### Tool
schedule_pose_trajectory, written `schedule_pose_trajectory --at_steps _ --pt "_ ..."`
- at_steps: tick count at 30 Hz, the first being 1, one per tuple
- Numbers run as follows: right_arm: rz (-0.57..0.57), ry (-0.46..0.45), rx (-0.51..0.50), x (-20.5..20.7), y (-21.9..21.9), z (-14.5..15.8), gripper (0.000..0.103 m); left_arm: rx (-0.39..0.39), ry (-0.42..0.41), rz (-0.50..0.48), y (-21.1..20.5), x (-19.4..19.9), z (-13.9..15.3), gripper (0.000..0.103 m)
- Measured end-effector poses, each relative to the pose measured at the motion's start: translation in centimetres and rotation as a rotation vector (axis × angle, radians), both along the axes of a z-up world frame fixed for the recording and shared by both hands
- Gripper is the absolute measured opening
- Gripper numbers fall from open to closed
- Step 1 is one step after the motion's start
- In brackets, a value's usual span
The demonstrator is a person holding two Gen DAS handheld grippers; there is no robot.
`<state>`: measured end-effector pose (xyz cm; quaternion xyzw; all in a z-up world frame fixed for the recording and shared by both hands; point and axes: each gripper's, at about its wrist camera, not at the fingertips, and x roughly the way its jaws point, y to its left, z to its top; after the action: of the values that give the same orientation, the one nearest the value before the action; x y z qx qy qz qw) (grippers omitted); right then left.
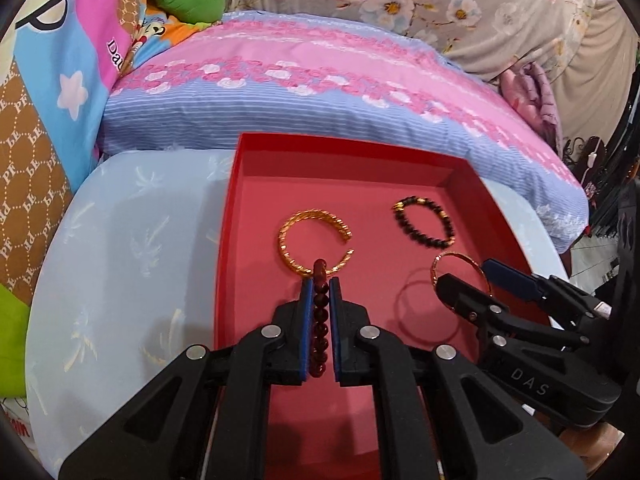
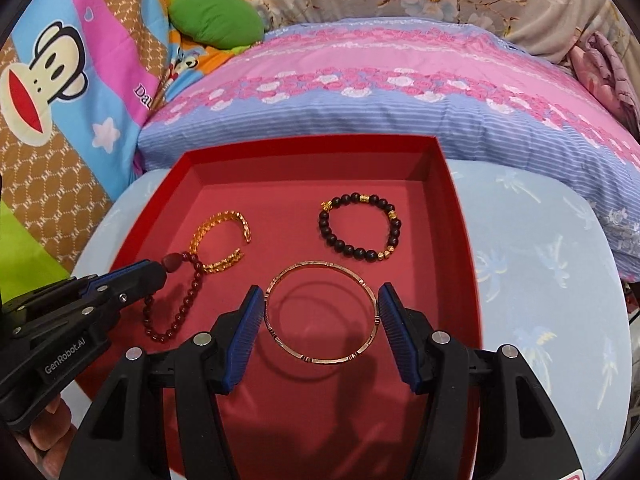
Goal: Organize jewelry
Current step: 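Lower the red bracelet into the tray with the left gripper while the right gripper releases the bangle there, then withdraw both grippers from the tray toward the remaining bracelets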
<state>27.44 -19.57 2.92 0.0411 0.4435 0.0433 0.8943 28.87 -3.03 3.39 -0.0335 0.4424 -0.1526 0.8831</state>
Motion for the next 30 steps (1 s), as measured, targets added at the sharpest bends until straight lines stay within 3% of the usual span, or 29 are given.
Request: schedule_pose_trajectory --at_steps 1,5,6,17,26,30 --pt "0.0 -0.008 -0.02 0.0 0.2 -0.1 0.058 0.011 -0.01 0.007 0.1 -0.1 -0.1 0.008" --pt "-0.001 -0.013 -0.027 0.1 0.4 -0.2 0.059 0.037 -0.032 0.026 0.6 -0.2 -0.1 0.029" --pt "-0.006 -0.015 -0.021 0.1 0.2 -0.1 0.059 0.039 -0.041 0.033 0.7 -0.4 0.0 0.03" --pt "-0.002 -0.071 0.006 -2.9 0.5 2.4 0.059 0.085 -0.138 0.055 1.2 -2.9 2.7 0.035" --pt "0.011 -0.117 0.043 -9.5 0.7 4.8 0.059 0.131 -0.209 0.058 1.1 -9.4 4.6 0.041" --pt "0.005 -0.125 0.041 -13.1 0.8 4.8 0.059 0.119 -0.202 0.047 1.3 -12.8 4.3 0.042"
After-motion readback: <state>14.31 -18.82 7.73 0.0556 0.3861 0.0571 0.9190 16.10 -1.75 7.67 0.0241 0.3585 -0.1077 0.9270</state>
